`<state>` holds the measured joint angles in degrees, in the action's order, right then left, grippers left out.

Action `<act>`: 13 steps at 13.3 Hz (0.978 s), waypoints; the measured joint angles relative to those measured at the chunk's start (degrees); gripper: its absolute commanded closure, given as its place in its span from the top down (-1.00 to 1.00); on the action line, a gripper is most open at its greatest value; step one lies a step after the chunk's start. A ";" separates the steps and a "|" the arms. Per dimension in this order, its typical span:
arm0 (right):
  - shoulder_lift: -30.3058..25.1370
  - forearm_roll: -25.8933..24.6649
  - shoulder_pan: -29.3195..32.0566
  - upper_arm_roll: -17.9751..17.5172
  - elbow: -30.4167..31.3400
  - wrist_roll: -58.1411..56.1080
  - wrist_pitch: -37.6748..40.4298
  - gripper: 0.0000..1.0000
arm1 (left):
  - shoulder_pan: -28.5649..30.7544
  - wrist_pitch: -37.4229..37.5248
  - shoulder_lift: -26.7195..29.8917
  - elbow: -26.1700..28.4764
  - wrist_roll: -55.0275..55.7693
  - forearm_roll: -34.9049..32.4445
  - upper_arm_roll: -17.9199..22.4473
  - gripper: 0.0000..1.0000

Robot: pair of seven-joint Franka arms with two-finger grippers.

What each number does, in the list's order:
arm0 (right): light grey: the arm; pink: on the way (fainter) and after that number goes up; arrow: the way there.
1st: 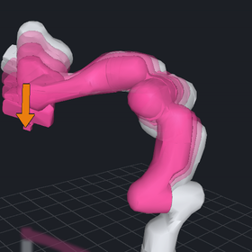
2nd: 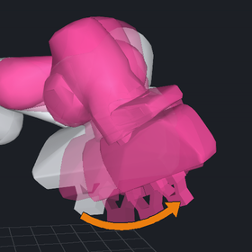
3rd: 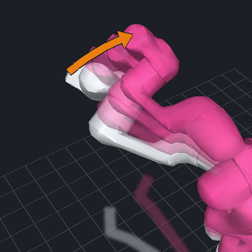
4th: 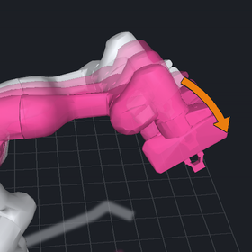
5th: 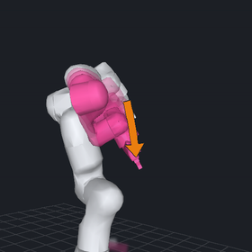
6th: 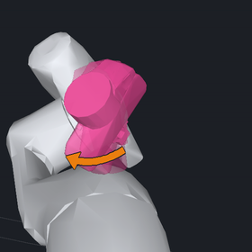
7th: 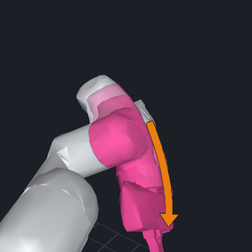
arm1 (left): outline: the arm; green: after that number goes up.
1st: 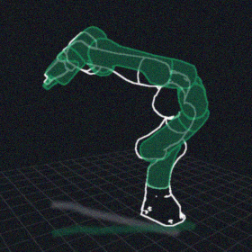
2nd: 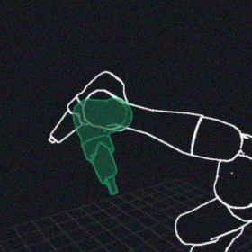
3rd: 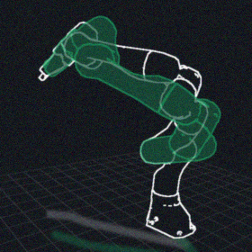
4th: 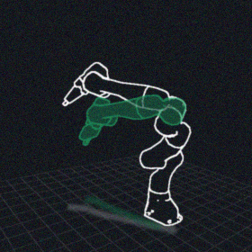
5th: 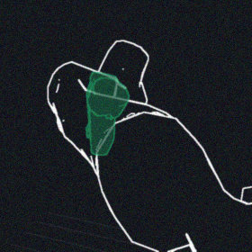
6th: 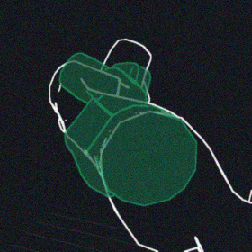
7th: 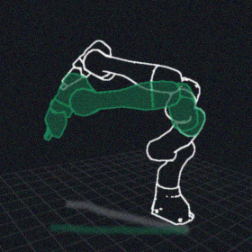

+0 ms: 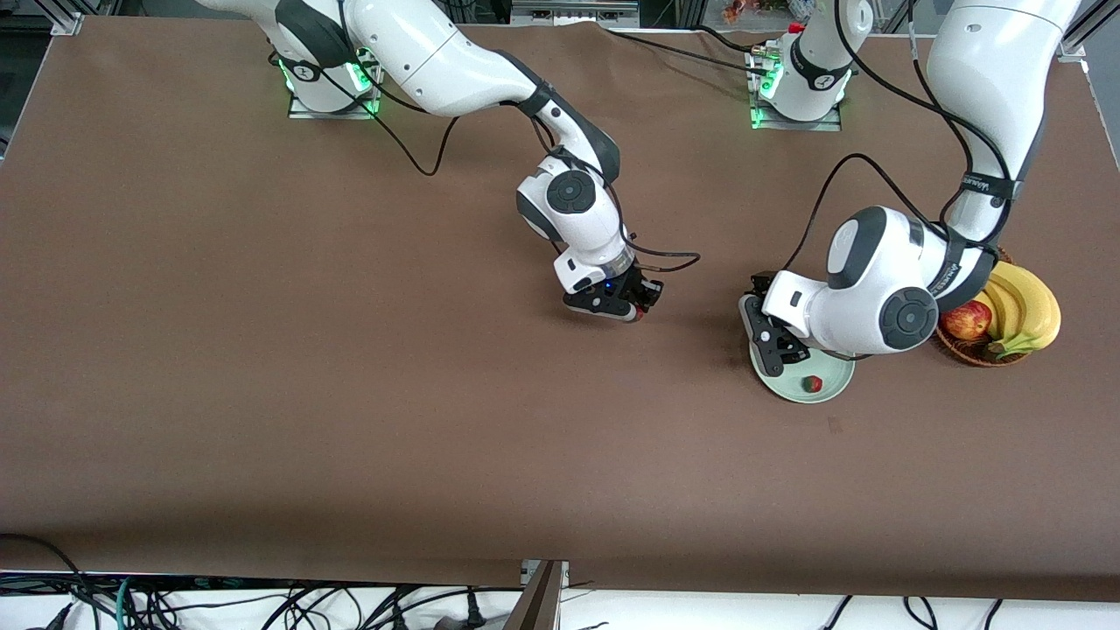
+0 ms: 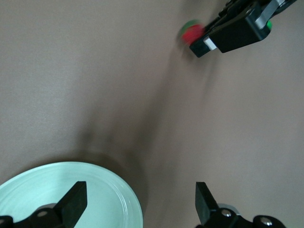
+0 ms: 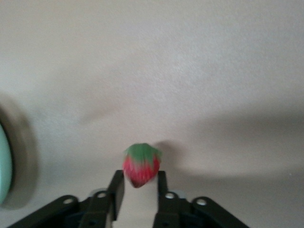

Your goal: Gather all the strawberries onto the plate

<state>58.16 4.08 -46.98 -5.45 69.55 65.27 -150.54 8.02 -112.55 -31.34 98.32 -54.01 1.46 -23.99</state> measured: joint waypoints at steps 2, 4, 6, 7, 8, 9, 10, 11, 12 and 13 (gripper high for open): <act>-0.38 -0.11 1.98 0.39 -0.98 -2.08 2.06 1.00 | -0.03 -1.55 -0.20 0.56 0.00 0.00 0.02 1.00; -2.04 -0.09 6.41 0.42 -2.20 -8.65 8.63 1.00 | -0.70 -3.43 -0.59 0.78 0.29 0.00 -0.05 1.00; -5.86 -0.08 11.70 0.36 -3.00 -16.25 17.91 1.00 | -2.54 -5.49 -1.15 0.85 4.40 0.00 -0.23 1.00; -8.13 -0.07 14.26 0.33 -3.03 -20.75 23.08 1.00 | -4.19 -6.69 -1.42 1.01 7.64 0.00 -0.30 1.00; -10.02 -0.06 16.62 0.30 -3.02 -25.18 27.83 1.00 | -6.12 -9.02 -1.60 1.88 10.72 0.00 -0.31 1.00; -11.51 -0.05 18.70 0.28 -3.00 -29.25 31.90 1.00 | -7.72 -13.30 -1.68 4.04 12.97 -0.01 -0.32 1.00; -12.80 -0.06 20.74 0.28 -2.99 -32.95 35.86 1.00 | -8.83 -19.53 -1.77 7.54 14.41 -0.01 -0.31 1.00; -13.88 -0.07 22.64 0.36 -3.00 -36.28 39.73 1.00 | -9.22 -24.95 -1.94 11.22 15.01 -0.01 -0.30 1.00; -14.95 -0.09 24.58 0.43 -2.99 -39.59 43.39 1.00 | -9.22 -28.52 -2.13 14.21 15.37 -0.01 -0.21 1.00; -16.12 -0.12 26.65 0.49 -3.00 -43.02 46.91 1.00 | -9.15 -30.47 -2.20 16.20 16.15 -0.01 -0.07 1.00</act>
<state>42.04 3.96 -20.32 -4.95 66.55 22.25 -103.63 -1.13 -143.02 -33.53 114.52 -37.86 1.45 -24.06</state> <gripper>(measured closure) 0.000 0.000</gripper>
